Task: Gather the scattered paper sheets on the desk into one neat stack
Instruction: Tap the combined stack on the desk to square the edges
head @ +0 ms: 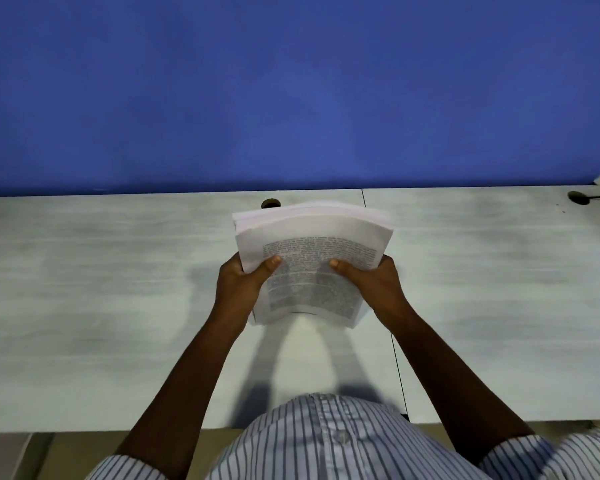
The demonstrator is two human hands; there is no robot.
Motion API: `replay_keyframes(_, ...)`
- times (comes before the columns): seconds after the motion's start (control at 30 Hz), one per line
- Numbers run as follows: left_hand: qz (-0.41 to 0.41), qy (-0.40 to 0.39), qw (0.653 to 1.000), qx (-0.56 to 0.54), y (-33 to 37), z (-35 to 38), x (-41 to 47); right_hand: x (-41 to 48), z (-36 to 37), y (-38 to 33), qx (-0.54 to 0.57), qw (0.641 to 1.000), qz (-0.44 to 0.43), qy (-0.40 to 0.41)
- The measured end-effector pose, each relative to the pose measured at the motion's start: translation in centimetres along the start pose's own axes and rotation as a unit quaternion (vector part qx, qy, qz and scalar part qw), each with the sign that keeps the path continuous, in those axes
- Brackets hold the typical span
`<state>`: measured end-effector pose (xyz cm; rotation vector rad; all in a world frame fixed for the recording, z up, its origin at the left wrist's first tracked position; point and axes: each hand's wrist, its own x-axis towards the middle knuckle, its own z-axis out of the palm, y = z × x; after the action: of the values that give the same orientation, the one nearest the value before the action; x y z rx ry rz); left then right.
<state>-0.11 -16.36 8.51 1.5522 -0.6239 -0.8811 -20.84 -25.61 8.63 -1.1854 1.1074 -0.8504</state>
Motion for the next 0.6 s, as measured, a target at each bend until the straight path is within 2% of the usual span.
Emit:
replay_keyframes(0.33, 0.008, -0.026, 1.000, 0.015, 0.7, -1.2, -0.3, -0.5, -1.3, 1.4, -0.025, 0.998, -0.007, -0.050)
replay_keyframes(0.5, 0.057, -0.046, 0.997, 0.017, 2.5, -2.6, -0.3, -0.5, -1.6, 1.8, -0.027, 0.998, -0.024, -0.060)
replay_keyframes(0.6, 0.030, -0.074, 0.997, -0.002, 1.8, -2.5, -0.1, -0.4, -1.4, 2.3, -0.028, 0.998, -0.036, -0.050)
